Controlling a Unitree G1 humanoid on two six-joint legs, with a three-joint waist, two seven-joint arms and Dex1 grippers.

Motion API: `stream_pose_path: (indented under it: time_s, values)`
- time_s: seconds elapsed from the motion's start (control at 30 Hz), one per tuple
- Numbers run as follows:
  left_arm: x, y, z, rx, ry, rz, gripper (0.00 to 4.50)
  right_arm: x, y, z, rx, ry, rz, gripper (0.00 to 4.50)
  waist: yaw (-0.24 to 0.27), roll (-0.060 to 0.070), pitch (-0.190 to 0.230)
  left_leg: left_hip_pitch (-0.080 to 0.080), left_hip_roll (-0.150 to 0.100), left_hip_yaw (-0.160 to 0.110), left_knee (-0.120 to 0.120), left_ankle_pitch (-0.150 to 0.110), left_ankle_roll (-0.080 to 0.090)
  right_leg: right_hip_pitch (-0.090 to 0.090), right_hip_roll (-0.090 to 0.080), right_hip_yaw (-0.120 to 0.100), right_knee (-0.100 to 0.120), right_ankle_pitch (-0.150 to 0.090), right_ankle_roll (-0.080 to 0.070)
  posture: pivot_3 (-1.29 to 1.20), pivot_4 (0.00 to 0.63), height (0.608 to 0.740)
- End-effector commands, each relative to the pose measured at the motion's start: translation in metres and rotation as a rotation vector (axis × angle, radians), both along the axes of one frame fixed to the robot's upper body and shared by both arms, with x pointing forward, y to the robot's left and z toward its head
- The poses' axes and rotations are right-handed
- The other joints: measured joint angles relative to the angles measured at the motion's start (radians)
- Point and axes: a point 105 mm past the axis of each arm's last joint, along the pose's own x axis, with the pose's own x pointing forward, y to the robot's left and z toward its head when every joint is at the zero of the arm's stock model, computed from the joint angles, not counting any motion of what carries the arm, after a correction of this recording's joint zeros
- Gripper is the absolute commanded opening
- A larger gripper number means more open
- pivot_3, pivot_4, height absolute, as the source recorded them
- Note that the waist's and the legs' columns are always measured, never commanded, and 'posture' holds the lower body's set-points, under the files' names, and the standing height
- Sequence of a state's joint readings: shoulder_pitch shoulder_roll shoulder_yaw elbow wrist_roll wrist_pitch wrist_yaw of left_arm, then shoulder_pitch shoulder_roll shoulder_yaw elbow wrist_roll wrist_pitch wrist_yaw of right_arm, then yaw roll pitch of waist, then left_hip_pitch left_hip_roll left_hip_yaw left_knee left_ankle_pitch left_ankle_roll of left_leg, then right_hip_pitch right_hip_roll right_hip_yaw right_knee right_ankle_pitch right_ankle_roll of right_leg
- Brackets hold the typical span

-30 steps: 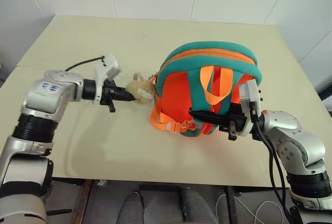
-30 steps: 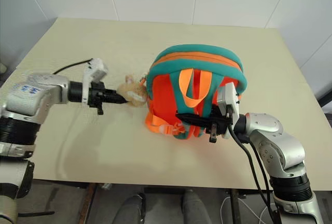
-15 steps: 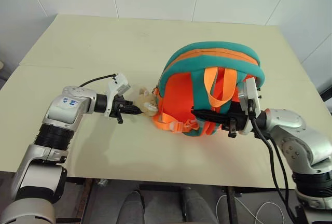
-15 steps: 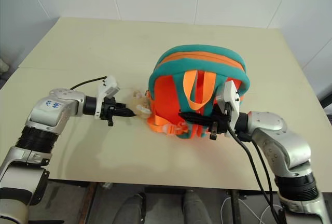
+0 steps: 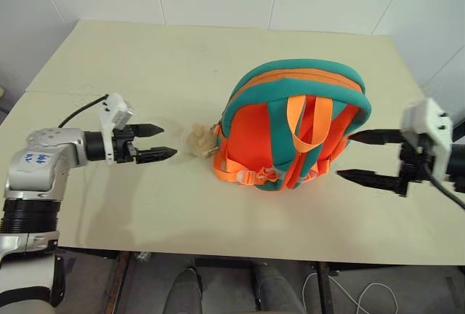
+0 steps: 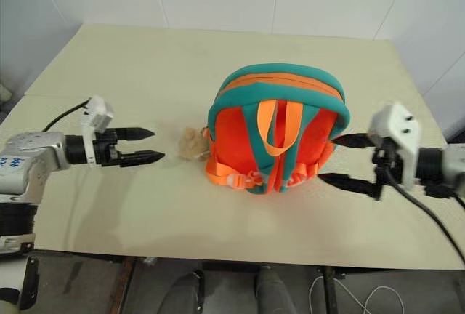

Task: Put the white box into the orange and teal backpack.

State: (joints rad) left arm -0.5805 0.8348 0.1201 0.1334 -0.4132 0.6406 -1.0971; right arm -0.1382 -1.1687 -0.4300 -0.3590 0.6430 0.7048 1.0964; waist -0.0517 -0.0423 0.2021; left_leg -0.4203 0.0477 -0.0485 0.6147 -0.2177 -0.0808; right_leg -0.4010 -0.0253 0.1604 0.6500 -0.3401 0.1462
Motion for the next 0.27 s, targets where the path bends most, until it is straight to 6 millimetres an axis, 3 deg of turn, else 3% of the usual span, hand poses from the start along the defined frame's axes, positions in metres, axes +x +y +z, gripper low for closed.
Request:
stream_pose_path:
  time_s: [0.03, 0.13, 0.27]
  values:
    - [0.0, 0.01, 0.011, -0.008, -0.07, 0.003, 4.5, -0.001, -0.025, 0.018, -0.045, -0.087, -0.076, 4.44, -0.001, 0.0, 0.0, 0.0, 0.0, 0.0, 0.0, 0.0, 0.0, 0.0, 0.0, 0.0, 0.0, 0.0, 0.0, 0.0, 0.15, 0.74]
    - [0.005, 0.019, 0.013, -0.017, -0.122, 0.013, 4.5, 0.001, -0.043, 0.028, 0.0, -0.157, -0.156, 4.44, -0.002, 0.0, 0.0, 0.001, 0.0, 0.0, 0.0, 0.0, 0.0, 0.001, 0.0, 0.0, 0.0, 0.0, 0.0, 0.0, 0.15, 0.74]
    - [0.007, 0.018, 0.016, -0.039, -0.164, -0.006, 4.5, 0.001, -0.048, 0.023, 0.016, -0.177, -0.181, 4.44, -0.005, 0.0, 0.0, 0.001, 0.0, 0.0, 0.0, 0.0, 0.0, 0.001, 0.0, 0.0, 0.0, 0.0, 0.0, 0.0, 0.15, 0.74]
